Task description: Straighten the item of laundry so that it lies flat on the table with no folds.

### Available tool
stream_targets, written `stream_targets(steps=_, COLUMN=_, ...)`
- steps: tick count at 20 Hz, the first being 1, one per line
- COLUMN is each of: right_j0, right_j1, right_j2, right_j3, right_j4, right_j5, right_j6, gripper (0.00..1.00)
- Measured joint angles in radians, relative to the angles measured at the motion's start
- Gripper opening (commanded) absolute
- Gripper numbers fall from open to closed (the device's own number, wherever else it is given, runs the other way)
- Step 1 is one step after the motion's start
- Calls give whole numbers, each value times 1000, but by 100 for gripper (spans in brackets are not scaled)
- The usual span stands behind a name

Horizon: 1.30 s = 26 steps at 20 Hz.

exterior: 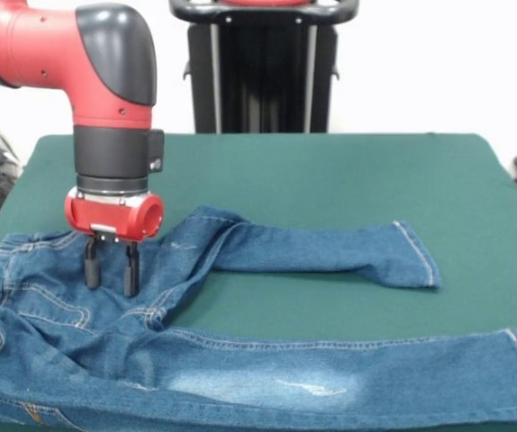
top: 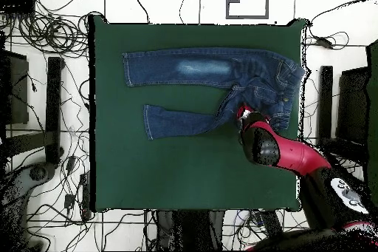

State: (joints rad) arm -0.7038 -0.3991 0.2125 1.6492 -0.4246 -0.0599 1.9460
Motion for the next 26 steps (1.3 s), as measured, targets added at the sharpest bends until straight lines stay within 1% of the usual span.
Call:
stream_targets(steps=7, right_j0=-43, right_j1=0, right_j2=33, right_j3=8, right_j4=-12, right_j5=0, right_j6=0, gripper=100)
stream_targets(steps=11, right_j0=-75, right_j1=0, right_j2=51, right_j3=15, right_j4=-18, right_j5=0, right_j6=0, gripper=100)
stream_targets(steps=12, right_j0=-96, right_j1=-1, right_j2=61, right_j3=20, right_j4=-24, right_j5=0, right_j6=0, gripper=100)
stream_targets(steps=14, right_j0=-101, right_j1=-1, right_j2=63, right_j3=22, right_j4=-25, right_j5=0, right_j6=0, gripper=100)
stream_targets(steps=20, right_j0=-156, right_j1=-3, right_j2=99, right_j3=40, right_j4=-42, right_j5=2, right_j6=0, gripper=100)
stream_targets(steps=26, right_j0=-168, right_j1=-5, right_j2=104, right_j3=45, right_j4=-42, right_j5=10, right_j6=0, gripper=100)
